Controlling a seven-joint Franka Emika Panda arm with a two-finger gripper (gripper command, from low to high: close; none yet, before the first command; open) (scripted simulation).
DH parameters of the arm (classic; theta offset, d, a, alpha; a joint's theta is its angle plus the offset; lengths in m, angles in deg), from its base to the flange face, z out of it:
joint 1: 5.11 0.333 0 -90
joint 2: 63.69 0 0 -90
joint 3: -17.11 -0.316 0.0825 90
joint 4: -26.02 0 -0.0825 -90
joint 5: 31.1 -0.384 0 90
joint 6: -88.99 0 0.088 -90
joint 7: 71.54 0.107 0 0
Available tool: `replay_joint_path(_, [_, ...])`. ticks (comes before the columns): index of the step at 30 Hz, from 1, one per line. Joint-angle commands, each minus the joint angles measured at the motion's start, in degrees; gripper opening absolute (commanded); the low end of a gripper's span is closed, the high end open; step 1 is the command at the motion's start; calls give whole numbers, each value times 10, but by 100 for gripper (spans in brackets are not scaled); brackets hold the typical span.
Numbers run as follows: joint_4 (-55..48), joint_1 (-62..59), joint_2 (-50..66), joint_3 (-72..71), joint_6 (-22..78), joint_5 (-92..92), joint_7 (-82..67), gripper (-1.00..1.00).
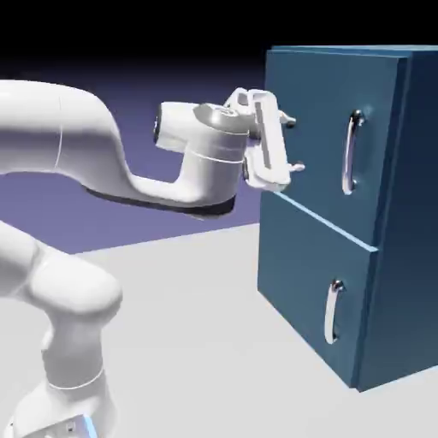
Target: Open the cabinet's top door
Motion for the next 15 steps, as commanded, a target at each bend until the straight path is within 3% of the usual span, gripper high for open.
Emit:
replay_joint_path(1, [-4, 7, -3, 8, 1, 25, -9, 0])
replay_joint_path(15, [-61, 111, -48, 127, 13, 374, -138, 0])
